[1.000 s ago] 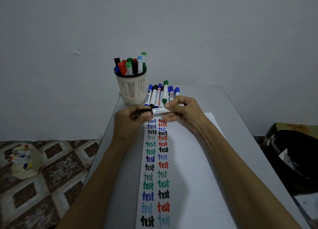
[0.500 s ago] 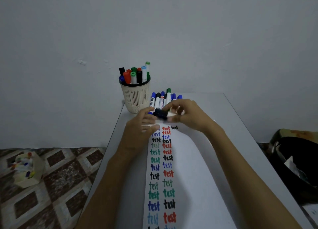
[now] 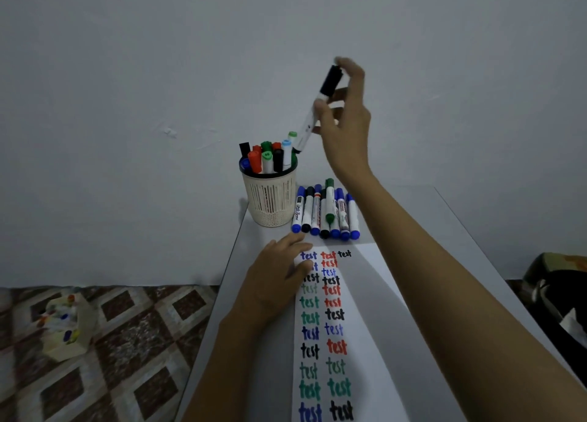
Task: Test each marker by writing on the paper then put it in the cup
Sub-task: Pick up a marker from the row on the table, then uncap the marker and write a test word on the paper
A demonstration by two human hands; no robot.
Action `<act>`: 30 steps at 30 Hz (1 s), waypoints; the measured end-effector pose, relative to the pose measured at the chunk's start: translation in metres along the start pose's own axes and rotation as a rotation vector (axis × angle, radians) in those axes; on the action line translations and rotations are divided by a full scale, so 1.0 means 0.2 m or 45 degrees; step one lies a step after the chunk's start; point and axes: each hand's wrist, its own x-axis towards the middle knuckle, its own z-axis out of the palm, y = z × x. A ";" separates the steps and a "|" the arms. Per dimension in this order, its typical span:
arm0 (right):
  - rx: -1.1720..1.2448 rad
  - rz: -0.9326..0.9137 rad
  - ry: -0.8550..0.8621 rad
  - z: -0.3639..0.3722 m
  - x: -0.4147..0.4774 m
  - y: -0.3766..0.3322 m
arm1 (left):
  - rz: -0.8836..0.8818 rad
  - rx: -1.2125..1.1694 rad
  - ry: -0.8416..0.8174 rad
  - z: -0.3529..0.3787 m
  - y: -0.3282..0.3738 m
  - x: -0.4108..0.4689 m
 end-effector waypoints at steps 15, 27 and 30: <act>-0.227 0.299 -0.605 0.02 -0.12 0.12 | -0.032 -0.023 0.007 0.01 -0.01 0.00; -0.967 0.969 -0.604 -0.30 -0.30 0.48 | 0.024 -0.077 0.068 -0.01 0.01 0.00; -0.974 0.933 -0.510 -0.28 -0.33 0.47 | 0.033 -0.085 0.085 -0.01 0.01 0.00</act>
